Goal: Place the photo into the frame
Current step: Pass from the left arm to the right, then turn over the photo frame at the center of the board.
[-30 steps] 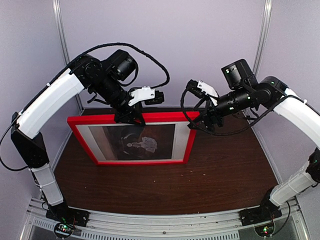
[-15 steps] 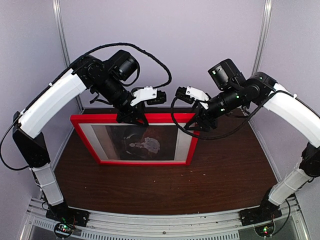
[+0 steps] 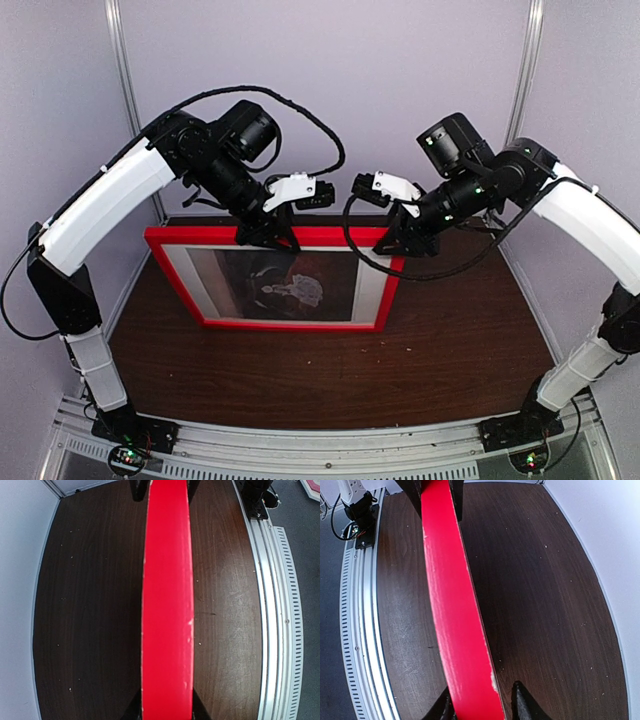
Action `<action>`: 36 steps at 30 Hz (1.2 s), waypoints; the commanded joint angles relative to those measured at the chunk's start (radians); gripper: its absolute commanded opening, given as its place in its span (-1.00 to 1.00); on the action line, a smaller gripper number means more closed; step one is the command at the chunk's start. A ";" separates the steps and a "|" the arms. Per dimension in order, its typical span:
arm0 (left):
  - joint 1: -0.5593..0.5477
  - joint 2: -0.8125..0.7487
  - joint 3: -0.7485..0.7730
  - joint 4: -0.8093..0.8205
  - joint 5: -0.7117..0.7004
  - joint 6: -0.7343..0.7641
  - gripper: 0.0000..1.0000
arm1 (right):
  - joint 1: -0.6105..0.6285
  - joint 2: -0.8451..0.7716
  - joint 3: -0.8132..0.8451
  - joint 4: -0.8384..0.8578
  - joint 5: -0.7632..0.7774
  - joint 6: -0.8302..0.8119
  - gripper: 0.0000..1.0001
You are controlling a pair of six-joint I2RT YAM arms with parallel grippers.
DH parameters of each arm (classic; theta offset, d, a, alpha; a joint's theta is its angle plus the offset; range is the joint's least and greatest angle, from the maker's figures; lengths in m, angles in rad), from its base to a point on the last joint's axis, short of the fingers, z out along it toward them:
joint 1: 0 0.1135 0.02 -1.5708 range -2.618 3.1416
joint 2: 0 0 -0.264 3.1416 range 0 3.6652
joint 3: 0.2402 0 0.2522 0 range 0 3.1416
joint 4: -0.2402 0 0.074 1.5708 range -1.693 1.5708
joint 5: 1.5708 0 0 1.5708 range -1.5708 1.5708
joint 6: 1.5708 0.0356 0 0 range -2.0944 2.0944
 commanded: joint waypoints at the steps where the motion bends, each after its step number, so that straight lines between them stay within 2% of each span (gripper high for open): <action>1: 0.007 0.022 -0.002 0.027 0.029 -0.003 -1.00 | 0.011 0.013 0.040 -0.037 0.015 -0.012 -0.35; 6: 0.009 0.023 -0.003 0.028 0.023 -0.003 -1.00 | 0.014 0.026 0.053 -0.059 0.016 -0.020 -0.60; 11: 0.011 0.018 -0.012 0.046 -0.004 -0.017 -0.80 | 0.014 0.021 0.052 -0.063 0.031 -0.024 -0.92; 14: 0.015 0.006 -0.036 0.085 -0.027 -0.038 -0.54 | 0.014 0.005 0.036 -0.040 0.035 -0.018 -1.00; 16: 0.021 -0.013 -0.060 0.122 -0.048 -0.053 -0.32 | 0.014 -0.008 0.023 -0.017 0.043 -0.011 -1.00; 17: 0.024 -0.028 -0.077 0.155 -0.069 -0.070 -0.08 | 0.013 -0.014 0.019 -0.012 0.046 -0.006 -1.00; 19: 0.034 -0.064 -0.121 0.228 -0.102 -0.098 0.22 | 0.012 -0.019 0.017 -0.004 0.055 0.002 -1.00; 25: 0.053 -0.178 -0.244 0.421 -0.196 -0.149 0.63 | -0.004 -0.012 0.038 0.008 0.074 0.063 -1.00; 28: 0.059 -0.250 -0.324 0.540 -0.276 -0.182 0.91 | -0.026 0.003 0.059 0.003 0.079 0.109 -1.00; 31: 0.069 -0.316 -0.387 0.648 -0.392 -0.221 0.95 | -0.068 0.024 0.078 -0.001 0.070 0.178 -1.00; 36: 0.079 -0.384 -0.440 0.724 -0.488 -0.274 0.95 | -0.179 0.044 0.071 0.054 0.003 0.361 -1.00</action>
